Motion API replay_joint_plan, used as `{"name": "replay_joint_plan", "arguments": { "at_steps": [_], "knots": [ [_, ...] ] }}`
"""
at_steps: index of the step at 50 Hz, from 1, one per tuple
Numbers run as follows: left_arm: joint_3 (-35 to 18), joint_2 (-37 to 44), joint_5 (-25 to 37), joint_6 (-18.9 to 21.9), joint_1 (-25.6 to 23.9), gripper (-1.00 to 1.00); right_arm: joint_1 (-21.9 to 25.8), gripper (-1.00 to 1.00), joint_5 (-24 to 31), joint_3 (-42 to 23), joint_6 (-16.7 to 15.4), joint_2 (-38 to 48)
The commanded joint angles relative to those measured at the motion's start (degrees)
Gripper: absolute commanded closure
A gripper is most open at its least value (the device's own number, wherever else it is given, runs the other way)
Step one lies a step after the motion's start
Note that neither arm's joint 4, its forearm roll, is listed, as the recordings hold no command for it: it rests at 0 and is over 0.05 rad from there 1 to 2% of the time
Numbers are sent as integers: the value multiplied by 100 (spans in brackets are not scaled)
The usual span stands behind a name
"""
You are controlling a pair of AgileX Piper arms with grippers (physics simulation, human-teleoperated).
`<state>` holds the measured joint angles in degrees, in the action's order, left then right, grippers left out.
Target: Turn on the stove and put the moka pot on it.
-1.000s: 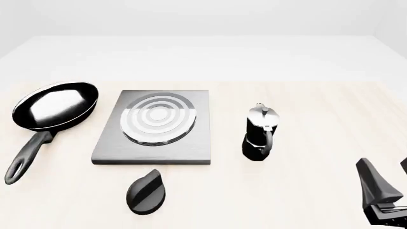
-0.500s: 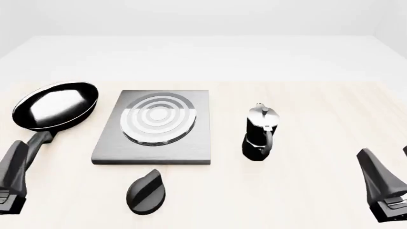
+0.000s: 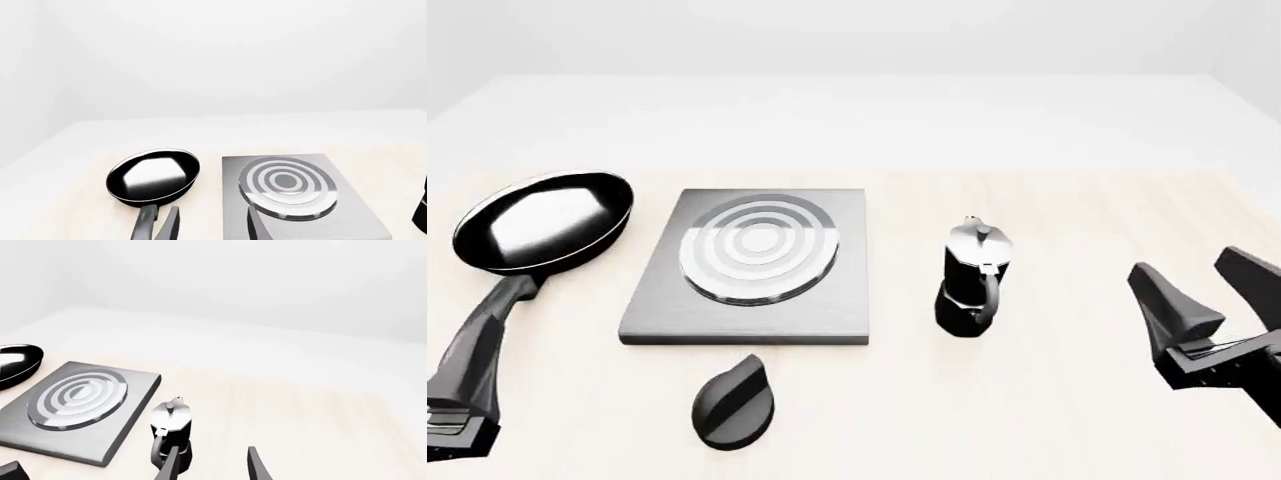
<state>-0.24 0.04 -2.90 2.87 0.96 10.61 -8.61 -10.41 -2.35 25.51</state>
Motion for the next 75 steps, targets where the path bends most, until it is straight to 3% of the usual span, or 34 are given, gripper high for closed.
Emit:
{"name": "replay_joint_plan", "arguments": {
  "at_steps": [1, 31, 43, 75],
  "knots": [
    [23, -3, 76, 17, -54, -100, 17, -100, -637, -13, 124, 917],
    [23, -3, 157, 40, -108, -100, 821, -100, -1779, -27, 373, 2354],
    [23, -3, 172, 49, -88, -100, 1084, -100, -2459, -156, 439, 3364],
    [23, -3, 201, -17, -65, -100, 1381, -100, -3414, -418, 756, 5187]
  ]
}}
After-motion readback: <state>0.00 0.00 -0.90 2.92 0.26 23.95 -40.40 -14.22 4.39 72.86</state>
